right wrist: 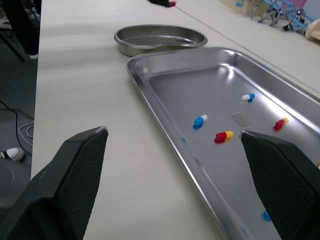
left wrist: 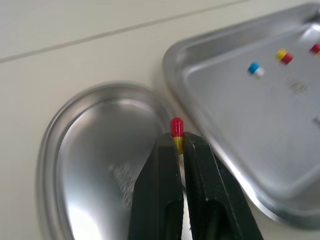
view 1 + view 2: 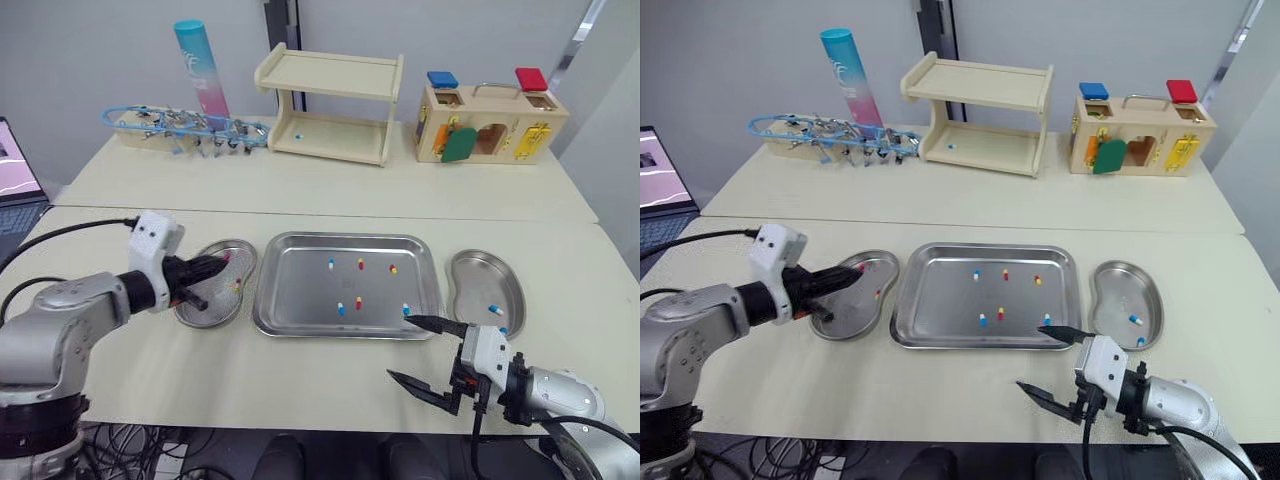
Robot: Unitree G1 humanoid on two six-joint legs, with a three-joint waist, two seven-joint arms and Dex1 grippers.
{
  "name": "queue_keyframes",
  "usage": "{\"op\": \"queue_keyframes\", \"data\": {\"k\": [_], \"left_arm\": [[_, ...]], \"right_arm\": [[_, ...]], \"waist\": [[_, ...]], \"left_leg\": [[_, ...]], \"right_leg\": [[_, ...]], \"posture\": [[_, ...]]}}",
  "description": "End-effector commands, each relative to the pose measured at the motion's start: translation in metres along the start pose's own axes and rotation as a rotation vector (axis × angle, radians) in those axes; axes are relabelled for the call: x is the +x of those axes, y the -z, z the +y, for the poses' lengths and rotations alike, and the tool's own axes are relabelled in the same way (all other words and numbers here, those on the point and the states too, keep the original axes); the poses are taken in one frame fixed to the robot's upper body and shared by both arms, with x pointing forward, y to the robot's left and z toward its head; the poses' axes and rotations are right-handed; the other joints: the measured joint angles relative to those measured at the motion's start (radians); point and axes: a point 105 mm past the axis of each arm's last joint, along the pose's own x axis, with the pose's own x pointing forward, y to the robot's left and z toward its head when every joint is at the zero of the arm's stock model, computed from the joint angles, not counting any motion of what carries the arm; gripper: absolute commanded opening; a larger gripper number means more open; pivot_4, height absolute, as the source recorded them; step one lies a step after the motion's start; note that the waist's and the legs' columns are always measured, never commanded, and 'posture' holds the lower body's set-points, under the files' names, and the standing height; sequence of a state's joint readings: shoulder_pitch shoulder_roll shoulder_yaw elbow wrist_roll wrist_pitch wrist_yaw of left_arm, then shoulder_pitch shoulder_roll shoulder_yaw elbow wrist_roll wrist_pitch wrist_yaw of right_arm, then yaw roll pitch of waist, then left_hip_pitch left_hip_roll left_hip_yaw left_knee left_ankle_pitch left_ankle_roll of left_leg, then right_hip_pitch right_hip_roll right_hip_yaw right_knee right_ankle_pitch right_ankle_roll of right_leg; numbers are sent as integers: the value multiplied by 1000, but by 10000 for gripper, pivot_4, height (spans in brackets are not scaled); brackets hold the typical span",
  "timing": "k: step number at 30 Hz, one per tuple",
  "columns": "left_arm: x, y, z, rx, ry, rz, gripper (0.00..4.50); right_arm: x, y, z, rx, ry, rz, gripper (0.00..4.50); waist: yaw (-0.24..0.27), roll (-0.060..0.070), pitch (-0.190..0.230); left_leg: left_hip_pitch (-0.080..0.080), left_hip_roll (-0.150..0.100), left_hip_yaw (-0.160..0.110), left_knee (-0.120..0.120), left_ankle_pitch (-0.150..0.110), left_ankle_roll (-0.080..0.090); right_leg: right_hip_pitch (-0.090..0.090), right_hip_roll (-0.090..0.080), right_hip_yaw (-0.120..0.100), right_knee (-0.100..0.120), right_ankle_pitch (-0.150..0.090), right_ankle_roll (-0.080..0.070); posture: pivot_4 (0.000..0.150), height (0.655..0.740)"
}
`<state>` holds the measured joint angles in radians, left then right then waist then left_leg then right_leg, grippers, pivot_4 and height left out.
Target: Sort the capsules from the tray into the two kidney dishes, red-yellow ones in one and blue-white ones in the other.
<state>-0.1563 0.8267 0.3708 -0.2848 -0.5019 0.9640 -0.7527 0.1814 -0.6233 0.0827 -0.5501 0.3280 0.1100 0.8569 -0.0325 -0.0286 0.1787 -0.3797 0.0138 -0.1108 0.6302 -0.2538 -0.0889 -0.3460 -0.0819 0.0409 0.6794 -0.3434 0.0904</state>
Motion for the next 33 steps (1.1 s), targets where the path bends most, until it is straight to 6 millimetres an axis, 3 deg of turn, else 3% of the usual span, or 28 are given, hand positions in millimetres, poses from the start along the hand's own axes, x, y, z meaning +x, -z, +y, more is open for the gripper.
{"op": "queue_keyframes", "data": {"k": [1,7,11,21,25,33], "left_arm": [[-8,-6,3,26,-40,-36,239],[-2,2,7,-22,-87,-67,239],[-2,-2,8,-21,-68,-88,10674],[-13,-7,14,-39,-67,-130,44220],[-26,-12,12,-35,-48,-167,44708],[-70,-11,33,11,-153,-231,44708]], "right_arm": [[5,-8,2,-10,-44,-37,45000],[6,-7,0,-17,-62,-32,45000],[6,-7,0,-17,-64,-29,45000],[7,-6,2,-15,-64,-26,45000],[7,-6,1,-16,-63,-25,45000],[4,-6,-4,-25,-67,-17,45000]], "waist": [[4,-1,0],[5,-1,0],[0,-1,0],[0,-1,0],[0,-1,0],[0,-1,0]], "left_leg": [[0,0,0,0,0,0],[-1,0,0,0,0,0],[-1,0,0,0,0,0],[-1,0,0,0,0,0],[-1,0,0,0,0,0],[-1,0,1,0,0,0]], "right_leg": [[0,0,0,0,0,0],[0,0,-1,0,0,0],[-1,0,0,1,0,0],[-2,0,0,1,0,0],[-2,0,0,1,0,0],[-3,0,1,1,0,0]], "posture": [[1500,7400],[1500,7400],[1500,7400],[1500,7400],[1500,7400],[1500,7400]]}}
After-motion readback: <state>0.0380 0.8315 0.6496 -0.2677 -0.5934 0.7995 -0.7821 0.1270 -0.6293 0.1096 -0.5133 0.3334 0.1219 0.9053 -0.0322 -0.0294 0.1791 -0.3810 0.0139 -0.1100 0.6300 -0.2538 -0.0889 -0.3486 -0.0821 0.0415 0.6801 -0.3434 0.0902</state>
